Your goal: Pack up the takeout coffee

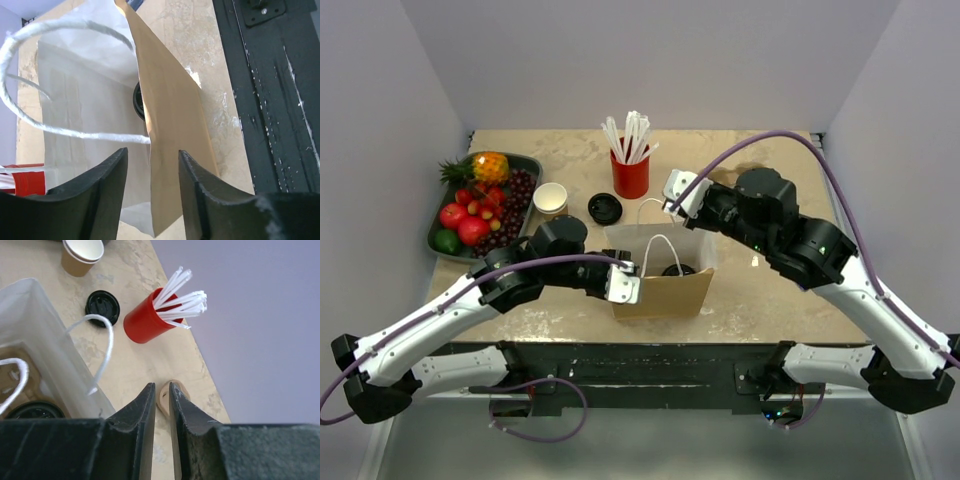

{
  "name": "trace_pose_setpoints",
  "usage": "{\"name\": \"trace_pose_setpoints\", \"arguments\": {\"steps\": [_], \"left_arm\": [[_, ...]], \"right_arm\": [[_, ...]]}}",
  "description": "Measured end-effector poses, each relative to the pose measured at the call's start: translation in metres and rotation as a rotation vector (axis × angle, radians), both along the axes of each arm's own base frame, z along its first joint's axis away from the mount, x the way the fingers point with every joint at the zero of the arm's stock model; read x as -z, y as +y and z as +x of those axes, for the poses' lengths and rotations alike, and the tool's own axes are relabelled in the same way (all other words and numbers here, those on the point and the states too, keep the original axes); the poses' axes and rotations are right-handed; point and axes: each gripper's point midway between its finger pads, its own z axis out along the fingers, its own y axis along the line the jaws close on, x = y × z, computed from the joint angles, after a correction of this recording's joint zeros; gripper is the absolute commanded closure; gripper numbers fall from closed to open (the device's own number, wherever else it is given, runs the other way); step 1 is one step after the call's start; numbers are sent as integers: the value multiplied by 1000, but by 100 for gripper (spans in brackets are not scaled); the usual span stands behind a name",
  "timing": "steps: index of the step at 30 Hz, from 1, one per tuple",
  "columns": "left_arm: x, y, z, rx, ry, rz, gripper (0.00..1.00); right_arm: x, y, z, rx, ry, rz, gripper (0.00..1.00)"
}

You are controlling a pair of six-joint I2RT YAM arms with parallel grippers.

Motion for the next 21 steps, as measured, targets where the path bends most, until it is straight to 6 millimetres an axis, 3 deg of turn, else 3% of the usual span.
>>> {"name": "trace_pose_setpoints", "arguments": {"steps": [3,7,10,11,14,16,18,21], "left_arm": [[-8,-1,0,-7,5,-16,40],[-41,-2,0,-8,-28,-68,39],[-73,4,7,-52,-77,-101,32],[-84,8,11,-83,-102,-115,25],[-112,25,34,-226,-164,-170,15],[-121,41,55,-345,-181,-196,12],[-129,62,83,-490,-188,-230,11],[-130,97,135,-706,-145,-260,13]], "right_arm": [[-1,-4,10,45,15,36,72],[7,-1,29,90,66,70,61],[7,2,57,120,127,118,56],[2,2,72,139,145,147,55],[-7,-5,129,207,199,250,53],[0,-9,162,235,252,303,55],[18,-12,194,254,333,354,58],[64,-13,233,256,503,414,58]]}}
